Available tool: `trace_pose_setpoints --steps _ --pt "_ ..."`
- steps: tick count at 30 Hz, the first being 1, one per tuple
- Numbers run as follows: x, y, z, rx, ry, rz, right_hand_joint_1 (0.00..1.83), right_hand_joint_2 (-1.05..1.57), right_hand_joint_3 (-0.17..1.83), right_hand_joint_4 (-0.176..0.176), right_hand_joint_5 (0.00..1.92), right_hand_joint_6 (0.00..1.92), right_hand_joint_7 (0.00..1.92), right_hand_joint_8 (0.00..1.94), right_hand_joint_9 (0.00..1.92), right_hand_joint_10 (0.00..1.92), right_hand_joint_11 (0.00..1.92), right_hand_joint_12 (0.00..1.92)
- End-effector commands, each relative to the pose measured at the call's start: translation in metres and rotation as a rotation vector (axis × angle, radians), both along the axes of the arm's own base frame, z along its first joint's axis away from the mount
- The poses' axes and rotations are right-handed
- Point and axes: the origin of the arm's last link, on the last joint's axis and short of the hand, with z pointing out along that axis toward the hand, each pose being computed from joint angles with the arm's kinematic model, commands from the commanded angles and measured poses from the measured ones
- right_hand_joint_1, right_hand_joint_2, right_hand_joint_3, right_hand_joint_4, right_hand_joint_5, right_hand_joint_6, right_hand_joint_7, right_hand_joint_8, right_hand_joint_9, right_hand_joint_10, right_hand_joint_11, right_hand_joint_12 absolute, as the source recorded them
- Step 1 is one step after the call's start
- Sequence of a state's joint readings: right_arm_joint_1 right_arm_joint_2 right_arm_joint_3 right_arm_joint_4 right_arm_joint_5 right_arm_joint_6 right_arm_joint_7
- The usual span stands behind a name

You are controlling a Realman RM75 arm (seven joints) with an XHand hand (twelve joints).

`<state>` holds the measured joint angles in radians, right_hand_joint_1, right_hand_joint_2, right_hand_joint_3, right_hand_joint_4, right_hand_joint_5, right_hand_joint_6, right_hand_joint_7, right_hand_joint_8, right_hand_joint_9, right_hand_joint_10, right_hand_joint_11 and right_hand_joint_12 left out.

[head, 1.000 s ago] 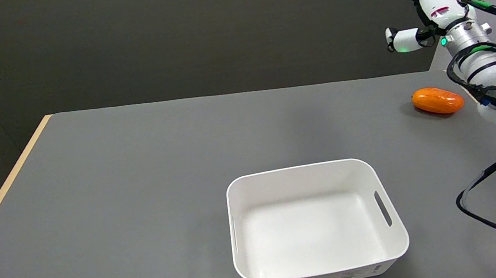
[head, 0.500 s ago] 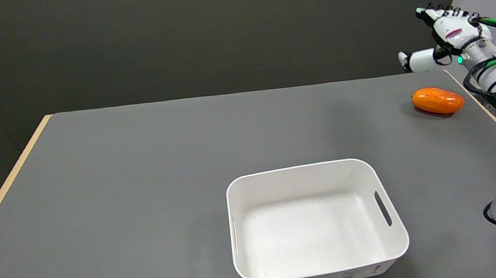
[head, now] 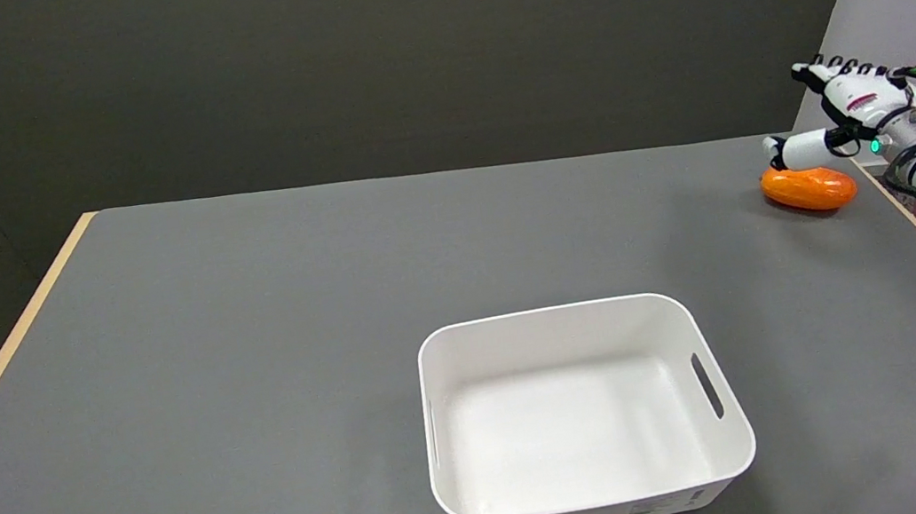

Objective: Pick up mango.

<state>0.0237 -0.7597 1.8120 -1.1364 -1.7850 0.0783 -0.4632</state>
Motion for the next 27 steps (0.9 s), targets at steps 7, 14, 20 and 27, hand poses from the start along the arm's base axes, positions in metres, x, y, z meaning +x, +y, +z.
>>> trace_pose_setpoints --steps 7,14,20,27 --pt "-0.054 0.025 0.0 0.057 -0.169 -0.208 0.51 0.6 0.97 0.0 0.07 0.22 0.11 0.31 0.08 0.66 0.05 1.1" --pt "-0.044 0.03 0.01 0.01 -0.144 -0.162 0.52 0.59 0.96 -0.002 0.07 0.21 0.1 0.3 0.07 0.66 0.05 1.1" --pt "-0.019 0.031 0.026 -0.038 -0.077 -0.092 0.53 0.6 0.97 -0.002 0.07 0.23 0.1 0.31 0.07 0.66 0.05 1.1" --pt "-0.014 0.03 0.03 -0.046 -0.048 -0.095 0.56 0.6 0.95 0.008 0.07 0.28 0.14 0.3 0.1 0.67 0.05 1.15"
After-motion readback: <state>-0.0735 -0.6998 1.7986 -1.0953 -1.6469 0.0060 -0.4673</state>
